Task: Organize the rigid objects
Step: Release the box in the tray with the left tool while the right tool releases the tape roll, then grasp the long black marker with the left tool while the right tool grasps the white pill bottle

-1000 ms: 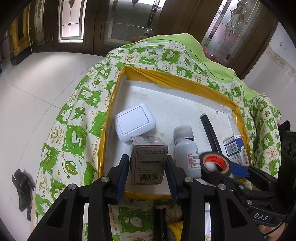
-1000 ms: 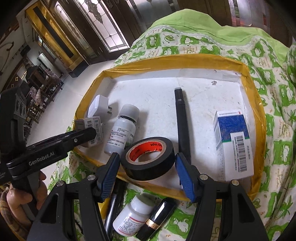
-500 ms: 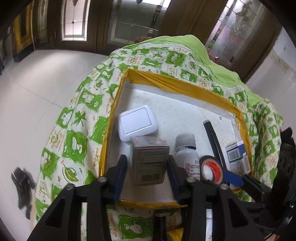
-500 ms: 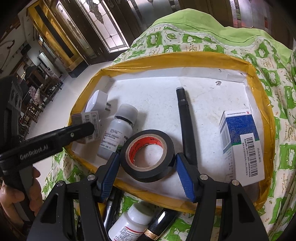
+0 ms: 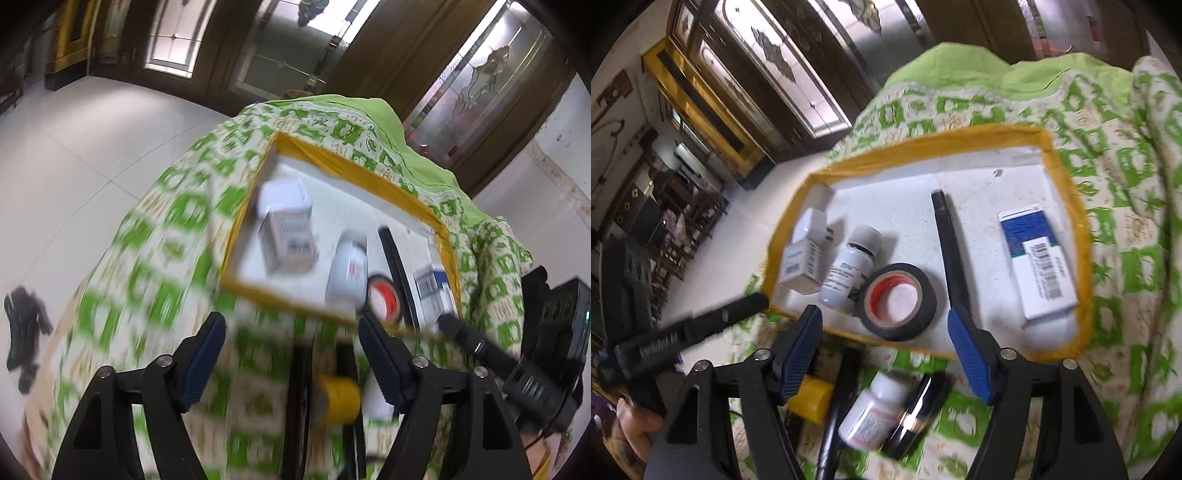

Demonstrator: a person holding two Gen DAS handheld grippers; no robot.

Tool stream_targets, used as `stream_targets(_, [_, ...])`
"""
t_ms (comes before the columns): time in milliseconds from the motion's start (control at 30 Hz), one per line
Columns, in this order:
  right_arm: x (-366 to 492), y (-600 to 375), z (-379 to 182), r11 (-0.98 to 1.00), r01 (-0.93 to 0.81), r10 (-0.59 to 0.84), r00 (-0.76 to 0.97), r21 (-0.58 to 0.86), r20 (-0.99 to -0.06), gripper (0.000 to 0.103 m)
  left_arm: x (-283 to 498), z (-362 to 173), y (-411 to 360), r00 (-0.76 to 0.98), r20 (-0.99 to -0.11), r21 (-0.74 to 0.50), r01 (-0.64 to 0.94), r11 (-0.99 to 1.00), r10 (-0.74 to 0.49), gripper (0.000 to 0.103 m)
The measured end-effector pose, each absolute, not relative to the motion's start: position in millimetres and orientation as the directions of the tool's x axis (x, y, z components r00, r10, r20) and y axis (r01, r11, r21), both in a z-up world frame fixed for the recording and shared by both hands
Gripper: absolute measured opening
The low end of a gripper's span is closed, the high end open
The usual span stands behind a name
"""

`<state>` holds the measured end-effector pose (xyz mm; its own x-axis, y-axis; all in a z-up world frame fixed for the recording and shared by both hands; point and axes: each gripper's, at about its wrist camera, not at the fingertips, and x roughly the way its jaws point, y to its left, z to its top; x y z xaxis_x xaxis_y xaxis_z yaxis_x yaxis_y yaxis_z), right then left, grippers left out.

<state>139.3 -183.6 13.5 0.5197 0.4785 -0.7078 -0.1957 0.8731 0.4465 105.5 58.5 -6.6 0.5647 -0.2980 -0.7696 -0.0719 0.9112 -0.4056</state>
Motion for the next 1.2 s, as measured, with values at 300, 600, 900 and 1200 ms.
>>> stream_targets(300, [85.9, -194.7, 1.5, 0.883, -0.158, 0.462, 0.468, 0.443, -0.754, 0.076, 52.2, -19.0, 48.6, 0.539, -0.775, -0.452, -0.104, 0.886, -0.331, 0.08])
stream_targets(600, [58.8, -214.6, -12.6, 0.859, -0.09, 0.49, 0.434, 0.505, -0.756, 0.076, 51.5, -32.8, 36.0, 0.47, -0.83, -0.387, -0.098, 0.917, -0.3, 0.08])
stream_targets(900, [62.6, -216.0, -18.9, 0.845, -0.066, 0.507, 0.414, 0.531, -0.756, 0.076, 55.2, -39.6, 18.7, 0.426, -0.859, -0.332, -0.038, 0.943, -0.285, 0.063])
stream_targets(1200, [63.6, -211.8, -20.2, 0.848, -0.07, 0.503, 0.412, 0.525, -0.759, 0.076, 65.9, -56.1, 7.2, 0.36, -0.905, -0.256, -0.034, 0.966, -0.227, 0.032])
